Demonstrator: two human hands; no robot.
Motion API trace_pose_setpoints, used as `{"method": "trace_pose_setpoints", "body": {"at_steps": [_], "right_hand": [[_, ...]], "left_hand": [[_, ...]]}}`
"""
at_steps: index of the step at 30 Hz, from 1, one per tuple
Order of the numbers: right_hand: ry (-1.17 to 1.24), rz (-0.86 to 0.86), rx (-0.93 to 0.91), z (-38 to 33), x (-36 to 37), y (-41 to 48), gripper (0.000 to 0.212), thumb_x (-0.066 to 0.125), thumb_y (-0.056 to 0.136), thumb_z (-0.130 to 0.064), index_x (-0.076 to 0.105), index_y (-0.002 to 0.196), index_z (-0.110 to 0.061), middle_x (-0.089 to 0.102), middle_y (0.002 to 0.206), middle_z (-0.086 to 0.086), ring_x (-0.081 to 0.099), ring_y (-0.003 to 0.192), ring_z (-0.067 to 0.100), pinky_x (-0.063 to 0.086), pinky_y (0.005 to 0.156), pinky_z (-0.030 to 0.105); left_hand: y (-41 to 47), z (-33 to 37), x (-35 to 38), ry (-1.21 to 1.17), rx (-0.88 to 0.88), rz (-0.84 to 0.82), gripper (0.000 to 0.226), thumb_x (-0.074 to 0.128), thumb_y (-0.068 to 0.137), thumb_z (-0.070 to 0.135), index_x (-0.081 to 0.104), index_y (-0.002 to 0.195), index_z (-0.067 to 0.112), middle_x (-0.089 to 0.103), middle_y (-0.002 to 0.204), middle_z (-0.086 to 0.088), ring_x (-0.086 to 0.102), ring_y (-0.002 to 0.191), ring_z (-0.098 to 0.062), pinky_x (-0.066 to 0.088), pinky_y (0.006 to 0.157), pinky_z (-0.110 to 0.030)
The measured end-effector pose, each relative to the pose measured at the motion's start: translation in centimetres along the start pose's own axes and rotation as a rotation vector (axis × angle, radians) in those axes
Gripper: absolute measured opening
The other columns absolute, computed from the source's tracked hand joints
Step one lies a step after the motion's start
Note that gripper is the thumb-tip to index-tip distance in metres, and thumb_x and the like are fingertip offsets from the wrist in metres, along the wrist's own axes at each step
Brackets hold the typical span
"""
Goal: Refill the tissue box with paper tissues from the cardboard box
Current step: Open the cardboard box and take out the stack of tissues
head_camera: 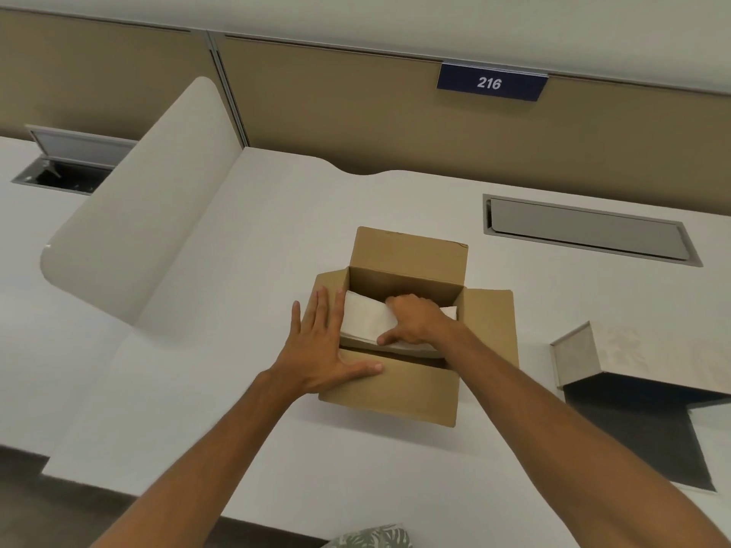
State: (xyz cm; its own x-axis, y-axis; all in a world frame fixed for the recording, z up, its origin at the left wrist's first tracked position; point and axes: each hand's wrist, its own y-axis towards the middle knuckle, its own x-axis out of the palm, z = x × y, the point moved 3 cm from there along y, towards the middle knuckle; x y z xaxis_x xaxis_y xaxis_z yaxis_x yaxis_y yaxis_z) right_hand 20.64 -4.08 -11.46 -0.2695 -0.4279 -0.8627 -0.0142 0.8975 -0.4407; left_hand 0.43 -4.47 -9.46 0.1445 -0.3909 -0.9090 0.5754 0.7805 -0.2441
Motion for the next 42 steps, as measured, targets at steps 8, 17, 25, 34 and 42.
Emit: {"method": "trace_pose_setpoints", "body": {"at_steps": [8,17,25,34,42], "right_hand": [[-0.014,-0.007,0.023,0.1,0.3,0.7,0.077,0.082,0.067,-0.059,0.053,0.124,-0.015,0.055,0.127,0.008,0.052,0.112,0.025,0.045,0.093,0.041],[-0.039,-0.089,0.025,-0.3,-0.7,0.7,0.087,0.083,0.065,-0.059,0.043,0.13,-0.016,0.057,0.132,0.008,0.055,0.115,0.028,0.044,0.099,0.047],[-0.042,-0.143,0.036,-0.4,-1.3,0.8,0.08,0.081,0.065,-0.062,0.053,0.125,-0.018,0.061,0.123,0.004,0.055,0.112,0.025,0.041,0.102,0.049],[0.064,-0.117,0.048,-0.8,-2.3,-0.2,0.069,0.085,0.071,-0.038,0.055,0.129,-0.014,0.059,0.128,0.006,0.057,0.111,0.025,0.051,0.096,0.044],[-0.011,0.065,0.042,-1.5,-2.7,-1.9,0.069,0.09,0.064,-0.041,0.06,0.121,-0.018,0.056,0.121,0.004,0.055,0.105,0.023,0.051,0.085,0.039]], "left_hand": [[0.1,0.0,0.1,0.0,0.009,-0.019,0.131,0.036,0.065,0.098,-0.035,0.148,0.025,-0.031,0.161,-0.008,-0.031,0.147,-0.022,-0.017,0.12,-0.054],[0.2,-0.1,0.3,-0.02,-0.005,-0.032,0.133,0.036,0.063,0.099,-0.035,0.148,0.025,-0.03,0.162,-0.007,-0.029,0.148,-0.022,-0.016,0.12,-0.054],[0.1,0.1,0.1,-0.025,0.0,-0.033,0.133,0.039,0.065,0.097,-0.035,0.148,0.024,-0.03,0.162,-0.008,-0.03,0.147,-0.021,-0.015,0.12,-0.055],[0.0,0.2,0.1,-0.045,-0.01,-0.029,0.134,0.041,0.064,0.097,-0.033,0.149,0.024,-0.028,0.162,-0.008,-0.028,0.148,-0.021,-0.015,0.12,-0.055],[-0.2,0.3,-0.2,-0.152,-0.035,0.036,0.135,0.057,0.062,0.091,-0.019,0.154,0.028,-0.013,0.167,-0.002,-0.01,0.153,-0.019,-0.005,0.123,-0.052]]}}
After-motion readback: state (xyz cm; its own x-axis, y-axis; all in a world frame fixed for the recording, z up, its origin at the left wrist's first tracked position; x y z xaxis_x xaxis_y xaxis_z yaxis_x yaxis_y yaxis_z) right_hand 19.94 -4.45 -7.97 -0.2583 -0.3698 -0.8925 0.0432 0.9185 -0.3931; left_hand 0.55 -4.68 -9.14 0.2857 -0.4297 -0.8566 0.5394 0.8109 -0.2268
